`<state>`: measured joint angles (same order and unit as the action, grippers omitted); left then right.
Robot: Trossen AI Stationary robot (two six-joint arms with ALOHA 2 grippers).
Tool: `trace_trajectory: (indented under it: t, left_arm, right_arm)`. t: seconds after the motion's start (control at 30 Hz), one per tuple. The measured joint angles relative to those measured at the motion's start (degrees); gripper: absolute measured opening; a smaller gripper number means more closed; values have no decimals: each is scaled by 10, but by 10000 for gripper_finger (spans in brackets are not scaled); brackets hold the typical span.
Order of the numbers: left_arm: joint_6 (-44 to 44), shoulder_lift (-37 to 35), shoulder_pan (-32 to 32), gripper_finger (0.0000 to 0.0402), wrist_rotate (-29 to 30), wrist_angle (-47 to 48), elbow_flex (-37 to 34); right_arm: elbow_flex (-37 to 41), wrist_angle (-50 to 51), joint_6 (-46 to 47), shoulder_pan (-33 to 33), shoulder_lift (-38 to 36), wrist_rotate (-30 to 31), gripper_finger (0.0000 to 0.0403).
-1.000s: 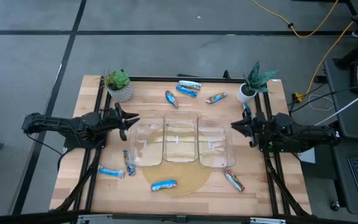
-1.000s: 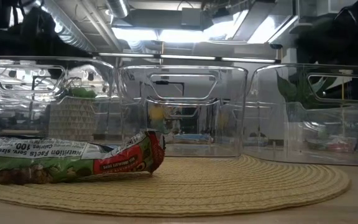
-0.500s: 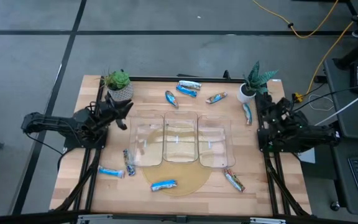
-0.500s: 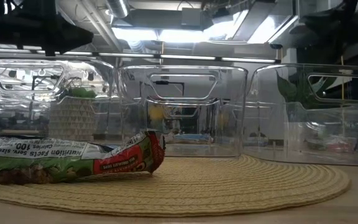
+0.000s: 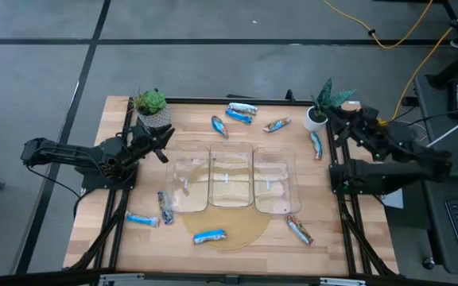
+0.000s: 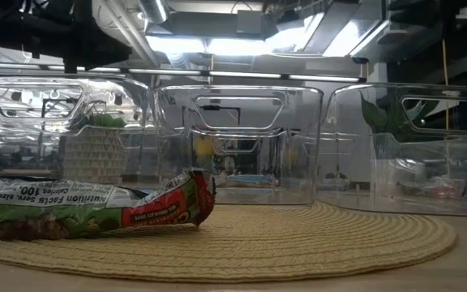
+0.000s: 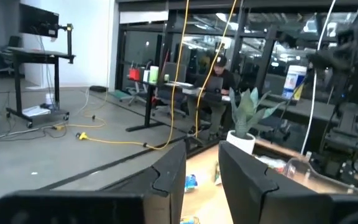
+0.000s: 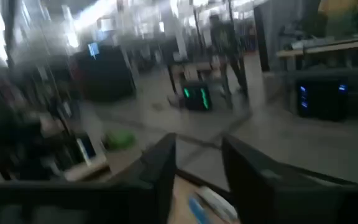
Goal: Pick and place Granola Bars by type
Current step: Put the yellow granola bar into the right transparent bin
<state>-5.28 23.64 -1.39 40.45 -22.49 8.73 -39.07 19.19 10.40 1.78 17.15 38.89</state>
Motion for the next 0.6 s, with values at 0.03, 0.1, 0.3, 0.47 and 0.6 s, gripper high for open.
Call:
trace_trajectory:
  t: [0.03, 0.1, 0.3, 0.47, 0.6]
  left_arm:
    - [0, 9, 0, 89, 1, 0, 2]
    - [-2, 28, 0, 88, 6, 0, 6]
    - [-9, 69, 0, 88, 10, -1, 22]
    - [-37, 87, 0, 88, 10, -2, 25]
    - [-45, 94, 0, 89, 5, -3, 25]
  right_arm:
    - [-31, 32, -8, 0, 25, 0, 165]
    - [-91, 90, -32, 0, 77, 0, 202]
    - [-251, 269, -82, 32, 224, -14, 305]
    - [-345, 365, -139, 108, 327, -153, 328]
    - [-382, 396, -213, 182, 407, -261, 319]
